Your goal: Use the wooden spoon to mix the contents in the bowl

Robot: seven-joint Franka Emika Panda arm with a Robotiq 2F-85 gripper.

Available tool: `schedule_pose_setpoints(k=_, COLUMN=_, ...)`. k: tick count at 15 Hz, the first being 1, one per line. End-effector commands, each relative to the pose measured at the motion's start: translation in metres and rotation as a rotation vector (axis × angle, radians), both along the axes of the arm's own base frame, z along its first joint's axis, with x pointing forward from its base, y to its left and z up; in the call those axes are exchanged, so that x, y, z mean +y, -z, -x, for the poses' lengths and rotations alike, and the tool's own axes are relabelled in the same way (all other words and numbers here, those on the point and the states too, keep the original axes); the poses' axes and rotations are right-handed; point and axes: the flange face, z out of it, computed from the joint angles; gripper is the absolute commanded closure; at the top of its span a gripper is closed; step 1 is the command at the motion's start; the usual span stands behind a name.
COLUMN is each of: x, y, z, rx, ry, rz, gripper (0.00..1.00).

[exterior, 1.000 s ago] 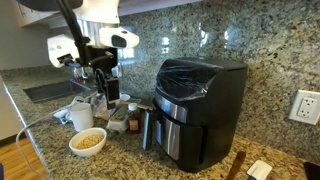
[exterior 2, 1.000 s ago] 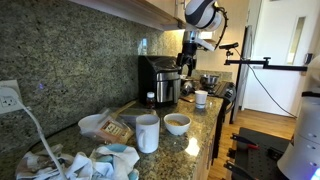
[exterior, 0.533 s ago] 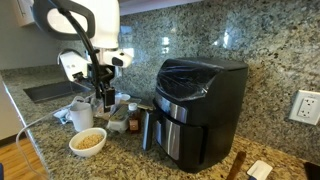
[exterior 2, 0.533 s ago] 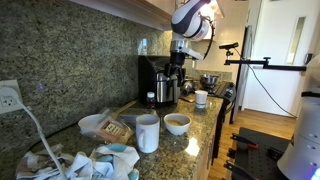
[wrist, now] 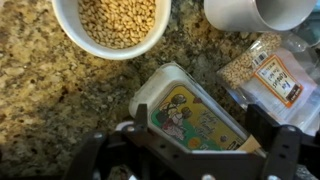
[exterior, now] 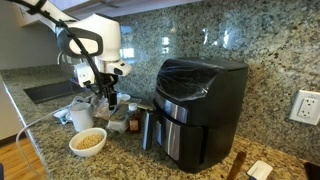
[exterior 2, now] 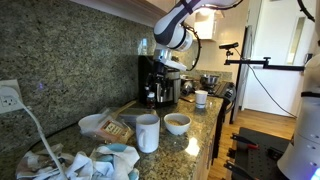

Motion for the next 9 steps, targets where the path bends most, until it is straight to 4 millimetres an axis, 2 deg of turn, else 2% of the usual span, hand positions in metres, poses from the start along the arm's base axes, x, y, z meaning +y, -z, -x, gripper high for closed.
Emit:
schedule_pose_setpoints(k=1, x=0.0031, y=0.0009, z=-0.0052, rx=0.000, ry=-0.003, rz=-0.004, gripper=0.00)
schedule_pose_setpoints(k=8, x=0.0022, y=0.0004, z=-0.0119, rx=-0.004, ry=0.000, rz=-0.007, gripper=0.00)
schedule_pose_setpoints(k=9, x=0.0025, y=0.0073, z=-0.0146, rx=0.006, ry=0.011, rz=-0.013, gripper=0.00)
